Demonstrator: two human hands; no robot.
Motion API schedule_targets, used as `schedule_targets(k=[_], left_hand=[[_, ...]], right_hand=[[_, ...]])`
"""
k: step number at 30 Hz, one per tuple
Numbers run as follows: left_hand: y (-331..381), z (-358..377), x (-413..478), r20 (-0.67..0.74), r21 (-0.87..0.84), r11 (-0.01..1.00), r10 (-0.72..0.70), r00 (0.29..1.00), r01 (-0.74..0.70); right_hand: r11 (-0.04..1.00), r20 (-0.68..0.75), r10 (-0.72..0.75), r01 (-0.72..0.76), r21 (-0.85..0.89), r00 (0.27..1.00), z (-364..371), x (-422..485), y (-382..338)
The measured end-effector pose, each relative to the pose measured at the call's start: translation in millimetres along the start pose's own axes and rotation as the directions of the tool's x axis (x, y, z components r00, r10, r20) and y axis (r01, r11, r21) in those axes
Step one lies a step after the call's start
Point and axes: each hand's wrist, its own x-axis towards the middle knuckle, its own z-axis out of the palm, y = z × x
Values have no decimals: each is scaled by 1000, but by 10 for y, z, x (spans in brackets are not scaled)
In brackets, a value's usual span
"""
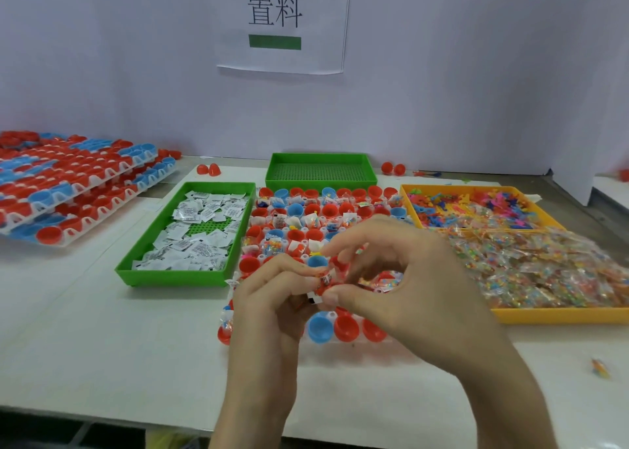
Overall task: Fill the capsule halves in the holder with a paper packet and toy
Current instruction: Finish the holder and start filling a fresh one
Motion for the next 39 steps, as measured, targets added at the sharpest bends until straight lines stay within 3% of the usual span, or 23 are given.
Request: schedule_targets(k=[4,9,10,12,14,16,19,24,39], left_hand=[[-8,-38,20,31,136,983,120,992,-123],[41,-109,24,70,432,859,270,960,-273],[59,-156,35,105,538,784,302,948,-309],[95,-276,65,226,764,531,311,923,-366],[103,-360,93,324,846,382,187,927,-373],[67,-398,108,334,872,367,38,942,-324],[0,-415,151,325,897,328,-30,945,-297],[-76,-448,176,322,932,187,-28,946,-311],[-109,-466,215,303,947,121,-19,953,-298]], right_hand=[[997,-13,-17,18,80,1000,7,24,57],[995,-45,-55,59,85,997,44,52,119],[997,-31,-54,55,50,998,53,55,139],[999,22,-25,26,-39,999,65,58,201],[991,98,37,-24,-135,994,85,62,276],[975,152,91,-56,-217,984,129,69,336],[961,199,130,-73,-268,971,196,94,394],[954,258,179,-103,-281,949,240,107,458],[952,344,185,-82,-293,920,373,142,520]])
